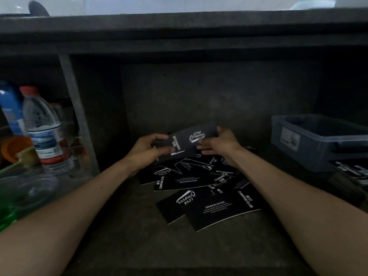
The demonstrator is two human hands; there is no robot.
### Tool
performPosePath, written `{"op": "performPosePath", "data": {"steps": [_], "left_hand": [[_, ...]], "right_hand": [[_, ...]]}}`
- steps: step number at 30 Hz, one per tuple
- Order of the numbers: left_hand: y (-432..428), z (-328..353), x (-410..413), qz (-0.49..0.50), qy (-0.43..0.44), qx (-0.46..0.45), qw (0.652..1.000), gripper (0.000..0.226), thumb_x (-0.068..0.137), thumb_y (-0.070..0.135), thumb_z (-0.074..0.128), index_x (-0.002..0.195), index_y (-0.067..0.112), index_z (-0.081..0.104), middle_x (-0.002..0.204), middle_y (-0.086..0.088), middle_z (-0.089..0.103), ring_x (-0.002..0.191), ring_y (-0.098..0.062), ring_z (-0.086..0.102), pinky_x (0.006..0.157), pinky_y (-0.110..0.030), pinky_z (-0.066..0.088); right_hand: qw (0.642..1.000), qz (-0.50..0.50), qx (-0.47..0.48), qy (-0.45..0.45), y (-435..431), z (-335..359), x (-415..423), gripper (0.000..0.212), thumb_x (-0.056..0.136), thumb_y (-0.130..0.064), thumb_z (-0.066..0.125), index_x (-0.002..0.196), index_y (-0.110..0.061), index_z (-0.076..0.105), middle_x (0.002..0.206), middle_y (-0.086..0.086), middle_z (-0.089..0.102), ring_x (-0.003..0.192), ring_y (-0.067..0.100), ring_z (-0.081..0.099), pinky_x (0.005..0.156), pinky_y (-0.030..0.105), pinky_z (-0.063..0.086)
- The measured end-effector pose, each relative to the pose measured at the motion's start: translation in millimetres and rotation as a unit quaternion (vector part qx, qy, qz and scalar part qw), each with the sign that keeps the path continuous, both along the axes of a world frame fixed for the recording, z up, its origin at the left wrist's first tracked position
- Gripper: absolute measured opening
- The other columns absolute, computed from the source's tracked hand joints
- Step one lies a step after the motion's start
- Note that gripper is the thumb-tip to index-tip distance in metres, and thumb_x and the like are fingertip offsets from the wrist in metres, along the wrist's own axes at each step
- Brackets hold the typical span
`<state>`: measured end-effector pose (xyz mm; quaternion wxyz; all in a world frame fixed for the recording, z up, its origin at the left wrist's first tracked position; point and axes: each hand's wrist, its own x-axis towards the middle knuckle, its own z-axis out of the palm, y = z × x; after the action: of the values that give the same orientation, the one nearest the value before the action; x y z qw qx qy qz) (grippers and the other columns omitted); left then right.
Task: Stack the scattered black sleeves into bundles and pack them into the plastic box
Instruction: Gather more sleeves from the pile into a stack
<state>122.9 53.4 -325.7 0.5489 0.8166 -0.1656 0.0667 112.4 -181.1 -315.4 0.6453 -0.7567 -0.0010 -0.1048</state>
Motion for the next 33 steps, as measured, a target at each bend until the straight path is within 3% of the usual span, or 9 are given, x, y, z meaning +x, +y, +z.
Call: {"op": "performPosePath", "data": {"steps": [3, 7, 9, 11, 14, 19, 22, 27, 33], "left_hand": [[2.2, -5.8, 4.8, -0.002, -0.039, 0.015, 0.999, 0.038, 0.078, 0.009, 0.082, 0.109, 0.028, 0.068, 0.111, 0.003, 0.072, 0.095, -0.004, 0.068, 0.085, -0.019, 0.055], [5.8, -1.5, 14.0, 0.049, -0.100, -0.029, 0.993, 0.035, 0.088, -0.007, 0.065, 0.111, 0.020, 0.068, 0.113, -0.004, 0.070, 0.092, -0.005, 0.065, 0.080, -0.010, 0.052], [14.9, 6.0, 20.7, 0.102, -0.107, -0.072, 0.986, 0.038, 0.090, -0.010, 0.056, 0.116, 0.015, 0.067, 0.111, -0.004, 0.069, 0.098, -0.012, 0.066, 0.086, -0.018, 0.053], [23.2, 9.6, 25.5, 0.131, -0.097, -0.098, 0.982, 0.039, 0.091, -0.010, 0.049, 0.116, 0.014, 0.067, 0.110, -0.005, 0.069, 0.101, -0.017, 0.066, 0.087, -0.026, 0.053], [22.3, 2.3, 23.5, 0.123, -0.067, -0.054, 0.989, 0.039, 0.093, -0.009, 0.045, 0.115, 0.017, 0.064, 0.107, -0.004, 0.067, 0.091, -0.011, 0.065, 0.075, -0.018, 0.051], [17.4, -5.0, 25.8, 0.117, -0.043, -0.034, 0.992, 0.037, 0.095, -0.007, 0.043, 0.115, 0.016, 0.065, 0.105, -0.006, 0.067, 0.080, -0.008, 0.063, 0.062, -0.011, 0.053], [16.1, -4.6, 26.2, 0.116, -0.053, -0.027, 0.991, 0.039, 0.095, -0.008, 0.043, 0.121, 0.011, 0.065, 0.106, -0.005, 0.066, 0.079, -0.002, 0.061, 0.063, -0.006, 0.051], [12.8, -6.6, 24.7, 0.092, -0.030, -0.016, 0.995, 0.043, 0.095, -0.009, 0.041, 0.123, 0.013, 0.064, 0.111, -0.007, 0.066, 0.080, -0.004, 0.061, 0.060, -0.007, 0.051], [12.1, -4.8, 21.4, 0.084, -0.035, -0.014, 0.996, 0.043, 0.093, -0.012, 0.043, 0.124, 0.010, 0.064, 0.112, -0.002, 0.064, 0.082, 0.000, 0.059, 0.062, -0.003, 0.049]], "right_hand": [[0.969, -0.057, -0.241, -0.011, 6.4, -8.1, 11.6, 0.043, 0.068, -0.027, 0.090, 0.105, -0.016, 0.070, 0.098, 0.000, 0.075, 0.086, 0.016, 0.071, 0.081, 0.032, 0.058], [0.956, -0.027, -0.293, -0.005, 3.1, 7.9, 19.9, 0.032, 0.079, -0.028, 0.082, 0.108, -0.017, 0.074, 0.109, 0.001, 0.074, 0.102, 0.017, 0.068, 0.095, 0.027, 0.051], [0.935, -0.001, -0.356, -0.013, 7.7, 12.2, 19.4, 0.028, 0.088, -0.031, 0.072, 0.114, -0.019, 0.073, 0.118, 0.001, 0.071, 0.110, 0.017, 0.064, 0.096, 0.024, 0.046], [0.900, 0.046, -0.433, -0.019, 20.4, 5.4, 12.3, 0.037, 0.092, -0.051, 0.061, 0.119, -0.026, 0.070, 0.123, -0.001, 0.068, 0.115, 0.018, 0.061, 0.097, 0.027, 0.046], [0.840, 0.093, -0.534, -0.016, 35.7, -7.0, -1.1, 0.065, 0.081, -0.080, 0.046, 0.125, -0.035, 0.063, 0.134, -0.001, 0.059, 0.125, 0.021, 0.054, 0.100, 0.032, 0.044], [0.833, 0.084, -0.545, 0.037, 21.0, 16.4, -18.1, 0.058, 0.082, -0.068, 0.060, 0.101, -0.014, 0.072, 0.103, 0.002, 0.070, 0.100, 0.021, 0.065, 0.083, 0.030, 0.051], [0.868, 0.069, -0.490, 0.044, 4.3, 11.6, -20.6, 0.040, 0.076, -0.062, 0.073, 0.092, -0.025, 0.072, 0.091, -0.011, 0.065, 0.097, 0.014, 0.061, 0.079, 0.026, 0.048], [0.859, 0.013, -0.511, 0.045, -1.8, 6.9, -21.3, 0.064, 0.066, -0.068, 0.076, 0.111, -0.023, 0.068, 0.101, -0.008, 0.060, 0.102, 0.013, 0.059, 0.087, 0.026, 0.048], [0.936, -0.015, -0.347, 0.053, -9.1, 7.9, -12.5, 0.061, 0.062, -0.018, 0.093, 0.117, -0.014, 0.067, 0.108, 0.002, 0.064, 0.107, 0.017, 0.063, 0.098, 0.029, 0.050]]}}
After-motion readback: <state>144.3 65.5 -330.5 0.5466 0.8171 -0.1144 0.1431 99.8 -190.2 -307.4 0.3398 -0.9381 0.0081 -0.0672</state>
